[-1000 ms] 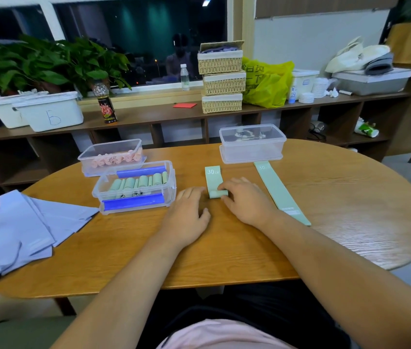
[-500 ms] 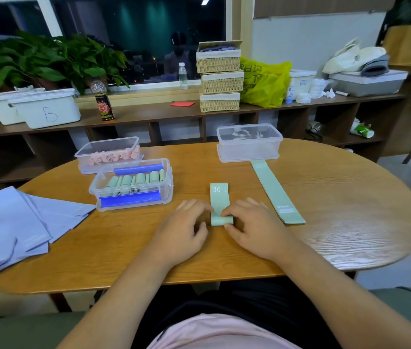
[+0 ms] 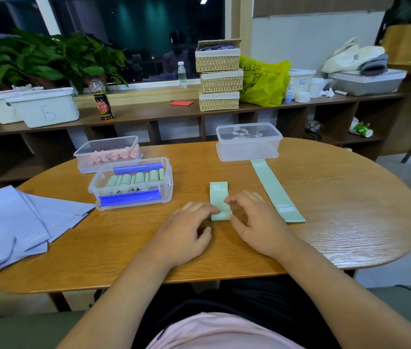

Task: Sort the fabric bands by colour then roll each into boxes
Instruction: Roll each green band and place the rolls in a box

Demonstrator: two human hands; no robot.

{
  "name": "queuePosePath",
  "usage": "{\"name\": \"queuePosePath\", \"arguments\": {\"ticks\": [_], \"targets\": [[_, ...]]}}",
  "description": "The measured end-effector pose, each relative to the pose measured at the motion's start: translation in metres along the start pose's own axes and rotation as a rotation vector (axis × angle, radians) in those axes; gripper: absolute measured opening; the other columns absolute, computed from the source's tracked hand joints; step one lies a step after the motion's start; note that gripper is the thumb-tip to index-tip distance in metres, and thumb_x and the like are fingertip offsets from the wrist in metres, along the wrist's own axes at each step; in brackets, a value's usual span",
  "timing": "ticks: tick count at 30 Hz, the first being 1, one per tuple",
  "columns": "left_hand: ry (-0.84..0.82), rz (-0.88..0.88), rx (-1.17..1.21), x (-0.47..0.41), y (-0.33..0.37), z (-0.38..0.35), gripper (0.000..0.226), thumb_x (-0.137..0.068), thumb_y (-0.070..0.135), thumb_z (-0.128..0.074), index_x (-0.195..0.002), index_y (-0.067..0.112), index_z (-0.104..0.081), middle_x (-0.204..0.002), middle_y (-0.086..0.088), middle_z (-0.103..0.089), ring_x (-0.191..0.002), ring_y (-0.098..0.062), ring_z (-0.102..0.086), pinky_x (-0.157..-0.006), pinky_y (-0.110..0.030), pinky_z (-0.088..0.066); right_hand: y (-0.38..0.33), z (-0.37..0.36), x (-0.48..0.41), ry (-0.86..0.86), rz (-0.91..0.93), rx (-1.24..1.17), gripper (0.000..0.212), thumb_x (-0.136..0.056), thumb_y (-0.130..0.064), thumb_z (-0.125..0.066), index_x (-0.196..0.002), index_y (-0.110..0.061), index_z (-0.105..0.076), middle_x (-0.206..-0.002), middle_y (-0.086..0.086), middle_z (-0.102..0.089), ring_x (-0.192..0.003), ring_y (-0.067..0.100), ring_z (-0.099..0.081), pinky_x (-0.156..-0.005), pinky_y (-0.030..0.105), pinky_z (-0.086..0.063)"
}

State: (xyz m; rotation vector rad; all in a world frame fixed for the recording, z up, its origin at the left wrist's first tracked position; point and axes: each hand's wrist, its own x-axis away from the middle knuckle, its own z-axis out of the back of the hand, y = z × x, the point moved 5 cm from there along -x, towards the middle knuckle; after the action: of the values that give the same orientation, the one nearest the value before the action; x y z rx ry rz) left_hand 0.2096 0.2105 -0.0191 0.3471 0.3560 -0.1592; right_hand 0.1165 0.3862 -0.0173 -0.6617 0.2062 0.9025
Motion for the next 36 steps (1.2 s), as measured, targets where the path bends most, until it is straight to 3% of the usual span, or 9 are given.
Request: {"name": "queuePosePath", "arguments": {"ticks": [2, 4, 8, 13, 18, 23, 25, 29, 36], "targets": [[-0.013, 0.018, -0.013, -0.001, -0.001, -0.001, 0.049, -0.099, 0.036, -0.055, -0.148, 0.037, -0.051, -0.145, 0.024, -0.052, -0.137, 0.000, -0.042, -0.114, -0.036, -0.043, 0.000, 0.001, 0.001, -0.005, 0.009, 0.011, 0.023, -0.098, -0.023, -0.065, -0.117, -0.035, -0.064, -0.112, -0.025, -0.056, -0.111, 0.000, -0.049, -0.091, 0.032, -0.052], [-0.022, 0.027, -0.021, -0.001, -0.001, -0.002, 0.053, -0.100, 0.037, -0.054, -0.152, 0.037, -0.047, -0.149, 0.023, -0.050, -0.139, 0.000, -0.039, -0.117, -0.035, -0.040, 0.000, -0.001, 0.001, -0.023, 0.015, 0.042, 0.022, -0.097, -0.022, -0.064, -0.113, -0.036, -0.066, -0.110, -0.025, -0.055, -0.106, -0.001, -0.047, -0.089, 0.032, -0.052], [-0.016, 0.052, -0.014, -0.001, -0.002, -0.001, 0.059, -0.101, 0.037, -0.055, -0.157, 0.035, -0.041, -0.155, 0.019, -0.045, -0.144, 0.000, -0.034, -0.120, -0.034, -0.038, 0.003, -0.002, -0.001, -0.028, -0.004, 0.040, 0.028, -0.100, -0.024, -0.062, -0.124, -0.037, -0.064, -0.117, -0.026, -0.057, -0.110, 0.000, -0.047, -0.093, 0.030, -0.051], [0.014, 0.019, -0.016, 0.000, 0.001, 0.000, 0.054, -0.101, 0.032, -0.057, -0.154, 0.033, -0.046, -0.151, 0.020, -0.044, -0.143, 0.002, -0.034, -0.119, -0.030, -0.038, 0.006, -0.003, -0.002, -0.050, -0.046, 0.027, 0.036, -0.102, -0.027, -0.060, -0.136, -0.038, -0.061, -0.125, -0.027, -0.058, -0.117, 0.001, -0.046, -0.099, 0.031, -0.048], [-0.014, -0.053, -0.087, -0.002, 0.008, -0.002, 0.050, -0.101, 0.032, -0.052, -0.151, 0.033, -0.049, -0.147, 0.021, -0.046, -0.143, -0.002, -0.035, -0.117, -0.037, -0.039, 0.010, -0.004, -0.002, -0.066, -0.065, -0.001, 0.038, -0.103, -0.025, -0.060, -0.139, -0.038, -0.061, -0.131, -0.024, -0.061, -0.125, 0.002, -0.045, -0.107, 0.033, -0.046], [-0.035, -0.014, -0.107, -0.010, 0.005, -0.006, 0.055, -0.100, 0.028, -0.050, -0.154, 0.031, -0.047, -0.152, 0.020, -0.045, -0.144, -0.003, -0.035, -0.118, -0.036, -0.038, 0.013, -0.004, -0.003, -0.060, -0.113, -0.027, 0.048, -0.104, -0.021, -0.058, -0.149, -0.036, -0.053, -0.145, -0.020, -0.056, -0.135, 0.003, -0.042, -0.113, 0.031, -0.042], [-0.036, 0.018, -0.088, -0.016, 0.003, -0.007, 0.059, -0.096, 0.019, -0.052, -0.153, 0.030, -0.048, -0.153, 0.018, -0.046, -0.144, -0.004, -0.035, -0.119, -0.035, -0.037, 0.017, -0.003, -0.005, -0.031, -0.141, -0.054, 0.051, -0.103, -0.017, -0.058, -0.150, -0.035, -0.050, -0.149, -0.020, -0.051, -0.139, 0.005, -0.042, -0.115, 0.030, -0.039], [-0.034, 0.077, -0.083, -0.031, 0.000, -0.009, 0.063, -0.090, 0.011, -0.052, -0.150, 0.027, -0.051, -0.150, 0.014, -0.050, -0.142, -0.007, -0.038, -0.117, -0.037, -0.039, 0.024, -0.002, -0.005, -0.004, -0.190, -0.118, 0.049, -0.102, -0.014, -0.058, -0.146, -0.036, -0.053, -0.138, -0.025, -0.049, -0.134, 0.005, -0.046, -0.114, 0.030, -0.041], [-0.024, 0.126, -0.080, -0.047, -0.007, -0.012, 0.066, -0.089, 0.007, -0.053, -0.152, 0.026, -0.050, -0.151, 0.011, -0.051, -0.146, -0.010, -0.035, -0.119, -0.037, -0.036, 0.016, -0.006, -0.003, -0.021, -0.086, 0.006, 0.041, -0.101, -0.015, -0.058, -0.138, -0.033, -0.057, -0.138, -0.020, -0.052, -0.126, 0.004, -0.045, -0.106, 0.025, -0.041]]}}
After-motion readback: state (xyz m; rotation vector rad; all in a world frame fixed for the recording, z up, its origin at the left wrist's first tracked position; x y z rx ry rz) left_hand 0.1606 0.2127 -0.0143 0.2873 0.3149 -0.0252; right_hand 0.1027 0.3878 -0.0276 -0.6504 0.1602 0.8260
